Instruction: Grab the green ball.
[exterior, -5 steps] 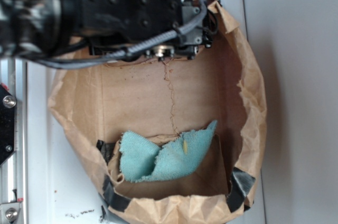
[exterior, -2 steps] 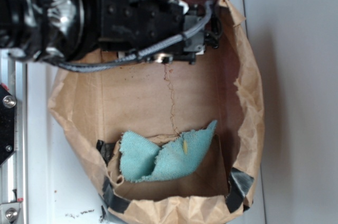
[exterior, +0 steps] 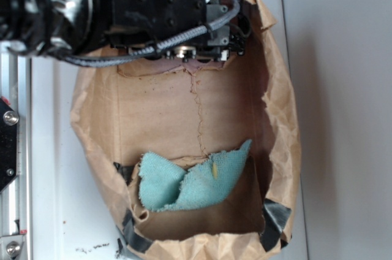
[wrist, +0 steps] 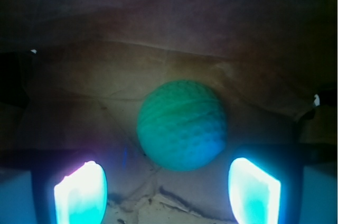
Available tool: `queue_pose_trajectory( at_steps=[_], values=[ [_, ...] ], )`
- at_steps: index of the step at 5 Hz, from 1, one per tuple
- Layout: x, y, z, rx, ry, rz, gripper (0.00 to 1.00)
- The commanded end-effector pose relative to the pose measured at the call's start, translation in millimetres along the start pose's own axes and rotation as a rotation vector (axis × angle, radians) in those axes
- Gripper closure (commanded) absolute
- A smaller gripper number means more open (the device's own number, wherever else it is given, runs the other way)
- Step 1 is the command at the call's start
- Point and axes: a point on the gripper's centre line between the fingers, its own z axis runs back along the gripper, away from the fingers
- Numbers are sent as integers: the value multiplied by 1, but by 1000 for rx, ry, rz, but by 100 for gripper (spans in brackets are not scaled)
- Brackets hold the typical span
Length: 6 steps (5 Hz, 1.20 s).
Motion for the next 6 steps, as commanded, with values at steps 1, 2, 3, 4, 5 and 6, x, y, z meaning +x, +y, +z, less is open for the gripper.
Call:
queue_pose_trajectory(
  at_steps=[1, 2, 3, 4, 5, 6],
  values=[
    [22, 0, 11, -31, -49, 18, 0],
    [23, -1, 7, -10, -83, 18, 0],
    [21, -2, -2, -18, -115, 20, 0],
    [20, -2, -13, -30, -150, 16, 0],
    [15, -1, -22, -27, -179, -28, 0],
    [16, -4, -18, -12, -153, -33, 100]
  ],
)
